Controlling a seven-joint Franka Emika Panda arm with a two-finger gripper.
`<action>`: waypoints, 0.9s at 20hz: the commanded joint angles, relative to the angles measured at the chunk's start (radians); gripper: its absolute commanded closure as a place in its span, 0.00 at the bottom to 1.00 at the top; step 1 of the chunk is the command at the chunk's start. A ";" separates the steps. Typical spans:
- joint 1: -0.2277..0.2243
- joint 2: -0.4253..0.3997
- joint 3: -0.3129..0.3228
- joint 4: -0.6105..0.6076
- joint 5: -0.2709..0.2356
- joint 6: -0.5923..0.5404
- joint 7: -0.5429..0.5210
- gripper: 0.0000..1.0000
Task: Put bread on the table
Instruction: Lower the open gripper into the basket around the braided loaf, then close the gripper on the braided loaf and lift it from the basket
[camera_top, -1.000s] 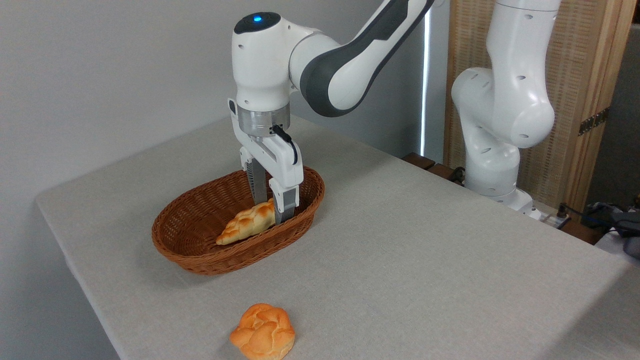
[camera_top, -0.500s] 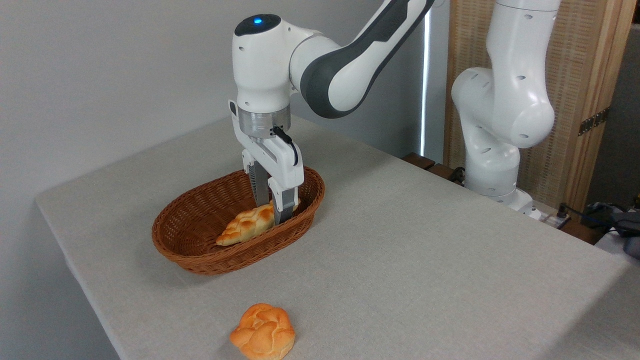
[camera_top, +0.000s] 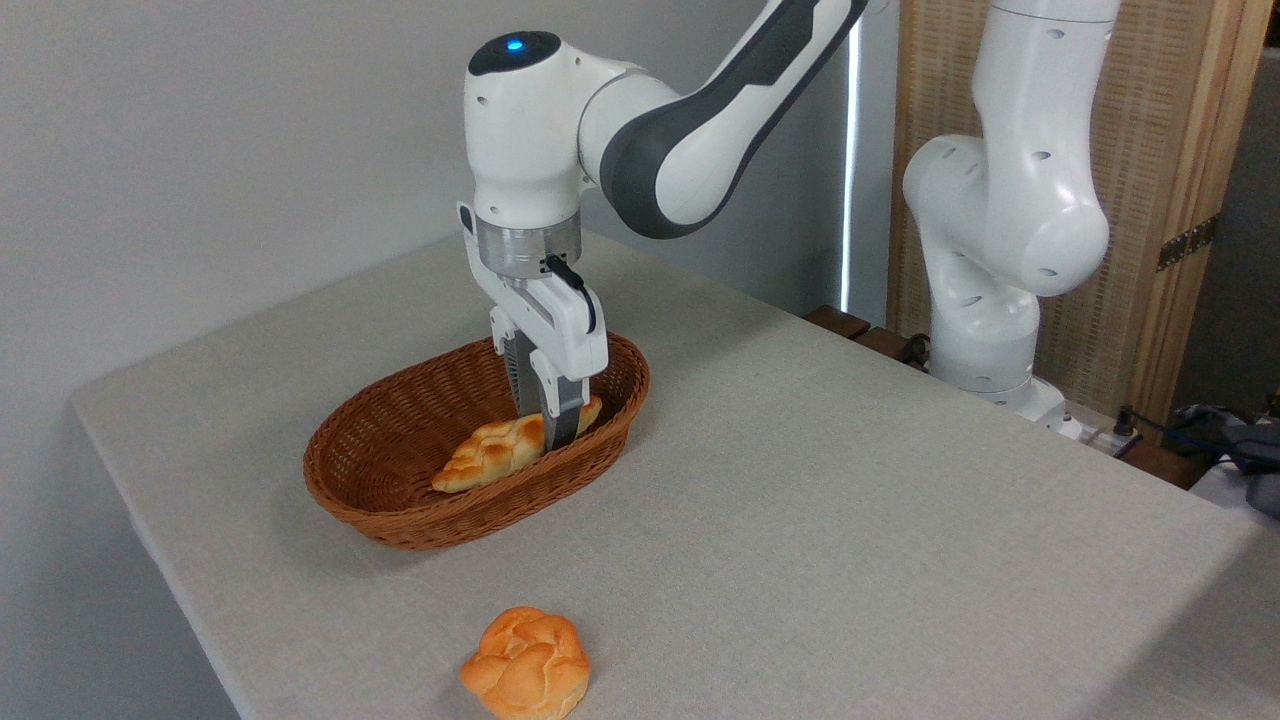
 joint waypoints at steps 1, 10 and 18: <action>-0.008 0.002 0.010 -0.017 -0.003 0.021 0.006 0.65; -0.005 -0.013 0.023 0.113 -0.008 -0.231 0.005 0.66; -0.002 -0.013 0.104 0.229 -0.109 -0.319 0.005 0.66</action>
